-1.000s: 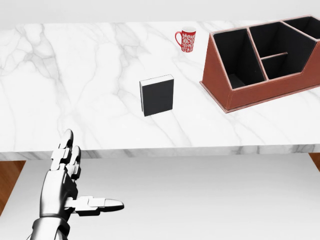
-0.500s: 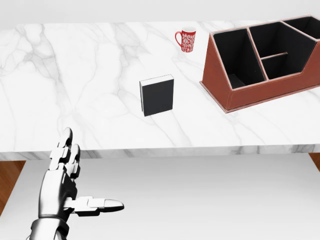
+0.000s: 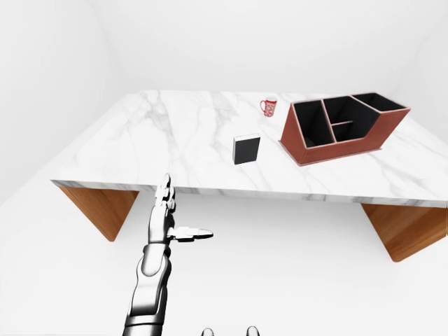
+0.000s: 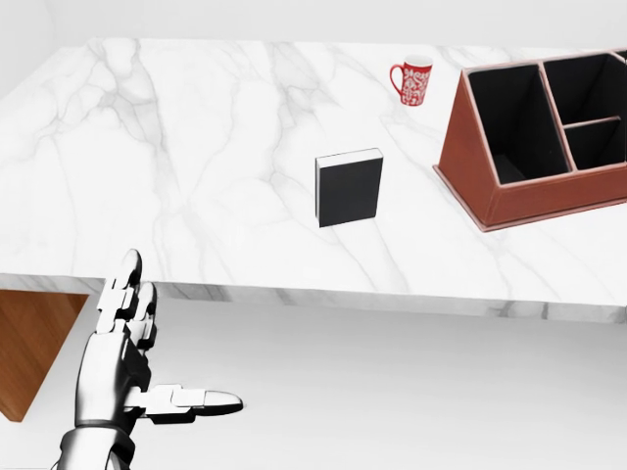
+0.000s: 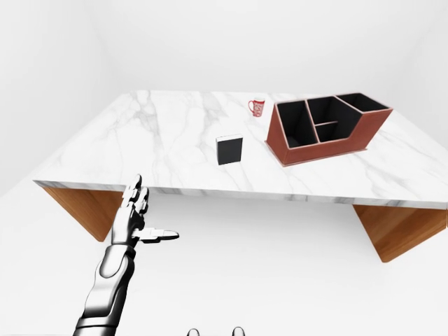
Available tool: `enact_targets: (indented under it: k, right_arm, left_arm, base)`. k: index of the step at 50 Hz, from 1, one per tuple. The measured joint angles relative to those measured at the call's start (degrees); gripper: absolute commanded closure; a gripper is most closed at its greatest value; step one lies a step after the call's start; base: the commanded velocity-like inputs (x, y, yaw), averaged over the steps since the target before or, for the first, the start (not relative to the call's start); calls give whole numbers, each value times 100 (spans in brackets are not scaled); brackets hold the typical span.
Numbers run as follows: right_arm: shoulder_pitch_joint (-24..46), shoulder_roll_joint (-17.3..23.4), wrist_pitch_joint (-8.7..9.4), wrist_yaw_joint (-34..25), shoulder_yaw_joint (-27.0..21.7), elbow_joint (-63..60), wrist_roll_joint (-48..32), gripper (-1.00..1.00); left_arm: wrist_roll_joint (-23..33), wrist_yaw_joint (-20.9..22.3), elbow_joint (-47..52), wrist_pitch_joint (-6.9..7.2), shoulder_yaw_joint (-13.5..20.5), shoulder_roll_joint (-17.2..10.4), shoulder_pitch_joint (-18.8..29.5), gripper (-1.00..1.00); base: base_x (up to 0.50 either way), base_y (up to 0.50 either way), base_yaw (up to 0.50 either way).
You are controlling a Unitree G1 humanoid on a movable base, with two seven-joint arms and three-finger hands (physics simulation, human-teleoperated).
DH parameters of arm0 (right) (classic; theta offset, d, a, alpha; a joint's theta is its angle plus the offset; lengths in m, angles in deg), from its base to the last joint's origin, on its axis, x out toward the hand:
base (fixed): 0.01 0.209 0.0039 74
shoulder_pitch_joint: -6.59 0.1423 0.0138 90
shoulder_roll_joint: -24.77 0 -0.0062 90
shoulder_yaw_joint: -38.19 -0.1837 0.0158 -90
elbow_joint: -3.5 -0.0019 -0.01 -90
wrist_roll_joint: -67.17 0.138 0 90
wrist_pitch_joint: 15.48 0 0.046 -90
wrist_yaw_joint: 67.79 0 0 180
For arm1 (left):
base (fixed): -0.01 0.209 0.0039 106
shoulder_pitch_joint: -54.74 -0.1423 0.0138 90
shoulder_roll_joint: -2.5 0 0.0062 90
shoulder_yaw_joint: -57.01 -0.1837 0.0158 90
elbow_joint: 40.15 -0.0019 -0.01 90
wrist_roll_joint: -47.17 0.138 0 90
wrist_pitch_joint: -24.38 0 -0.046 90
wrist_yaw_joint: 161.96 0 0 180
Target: Pick up the book and place it in the left compartment of the caddy.
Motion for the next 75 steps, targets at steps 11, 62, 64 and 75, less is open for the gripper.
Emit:
enact_targets:
  k: [11, 62, 64, 75]
  right_arm:
    - [4, -1, 0, 7, 1, -1, 11, -100]
    - [-5, 8, 0, -22, -1, 0, 74, -100]
    - [-6, 7, 0, -24, -6, -2, 78, -100]
    - [-7, 6, 0, -18, -15, 0, 88, -100]
  left_arm:
    - [-8, 7, -45, 0, 8, -5, 20, -100]
    - [15, -22, -408, 0, 25, -29, 150, -100]
    - [19, -23, -375, 0, 20, -26, 133, -100]
    - [50, -28, -162, 0, -9, -10, 39, -100]
  base:
    - [0, 0, 18]
    - [0, 0, 18]
    - [0, 0, 18]
    - [0, 0, 18]
